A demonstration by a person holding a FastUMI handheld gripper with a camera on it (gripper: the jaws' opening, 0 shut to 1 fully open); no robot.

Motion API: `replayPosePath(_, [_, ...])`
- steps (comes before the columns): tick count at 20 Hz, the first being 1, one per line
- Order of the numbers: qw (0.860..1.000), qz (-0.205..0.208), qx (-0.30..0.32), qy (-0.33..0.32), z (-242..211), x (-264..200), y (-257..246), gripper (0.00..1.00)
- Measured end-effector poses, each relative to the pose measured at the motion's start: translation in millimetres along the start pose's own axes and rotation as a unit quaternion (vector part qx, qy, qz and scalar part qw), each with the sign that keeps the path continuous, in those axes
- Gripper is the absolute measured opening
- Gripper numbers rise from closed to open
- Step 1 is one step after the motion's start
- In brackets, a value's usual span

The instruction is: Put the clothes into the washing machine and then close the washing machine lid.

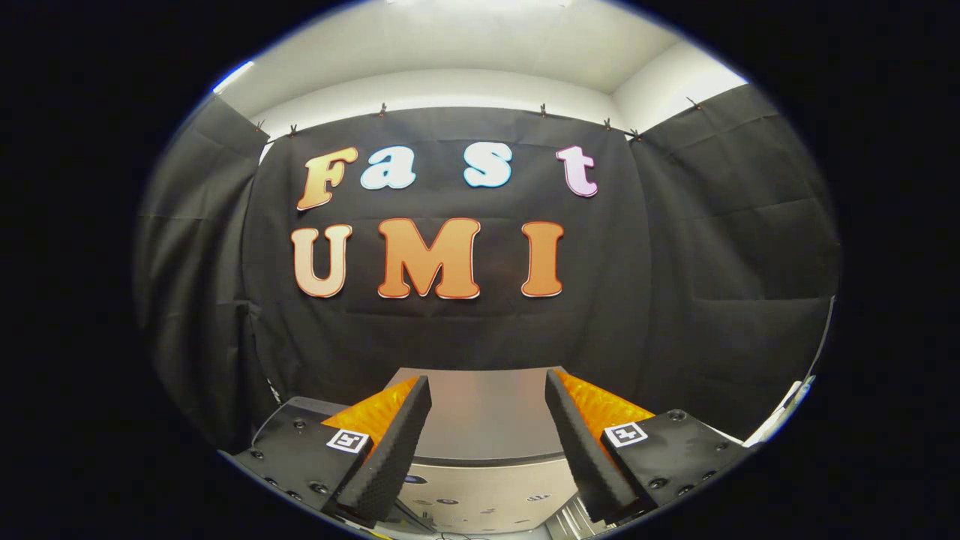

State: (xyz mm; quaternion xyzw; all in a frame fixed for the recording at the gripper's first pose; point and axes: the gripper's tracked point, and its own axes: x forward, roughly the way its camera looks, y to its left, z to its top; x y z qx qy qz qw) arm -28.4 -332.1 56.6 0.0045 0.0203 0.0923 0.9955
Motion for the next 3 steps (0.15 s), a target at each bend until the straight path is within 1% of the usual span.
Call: replayPosePath(3, [1.0,0.003,0.009,-0.006,-0.9,-6.1,4.9,0.98])
